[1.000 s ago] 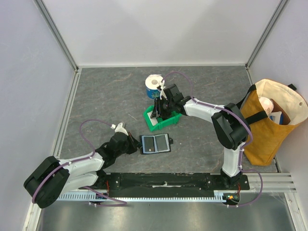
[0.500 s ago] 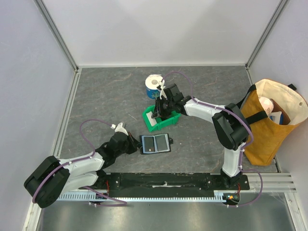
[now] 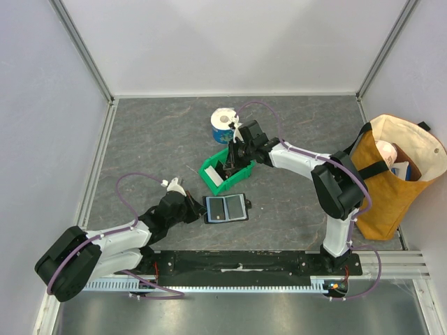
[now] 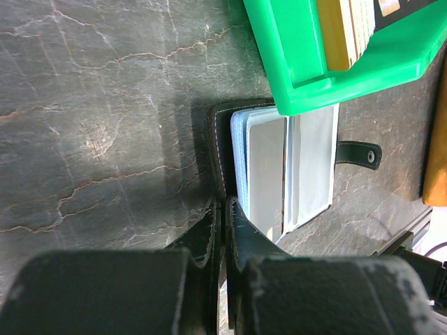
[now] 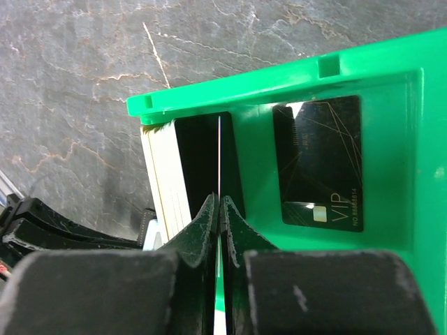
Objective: Put the credit cards into the card holder
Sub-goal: Pick up the credit card from the storage box.
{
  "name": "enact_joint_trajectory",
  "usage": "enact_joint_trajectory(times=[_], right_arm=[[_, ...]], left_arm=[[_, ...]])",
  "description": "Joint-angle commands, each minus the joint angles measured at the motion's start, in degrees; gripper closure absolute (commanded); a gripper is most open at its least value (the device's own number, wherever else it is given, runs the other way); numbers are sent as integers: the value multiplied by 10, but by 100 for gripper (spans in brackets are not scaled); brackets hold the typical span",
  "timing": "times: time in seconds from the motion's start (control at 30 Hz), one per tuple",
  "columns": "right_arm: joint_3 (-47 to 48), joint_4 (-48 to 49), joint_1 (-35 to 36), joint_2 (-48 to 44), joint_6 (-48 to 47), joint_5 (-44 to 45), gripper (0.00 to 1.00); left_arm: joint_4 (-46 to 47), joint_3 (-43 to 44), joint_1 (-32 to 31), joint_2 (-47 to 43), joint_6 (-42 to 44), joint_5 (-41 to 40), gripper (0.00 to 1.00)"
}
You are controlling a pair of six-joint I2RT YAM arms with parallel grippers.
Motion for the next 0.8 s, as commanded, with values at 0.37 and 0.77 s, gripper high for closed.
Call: enact_joint_trajectory(times=[0.37, 0.77], right_arm=[[65, -62, 34, 42, -60, 55, 91], [87, -88, 58, 55, -87, 100, 78]], left_arm=[[29, 15, 6, 2, 21, 0, 98], [29, 13, 9, 0, 20, 3, 98]])
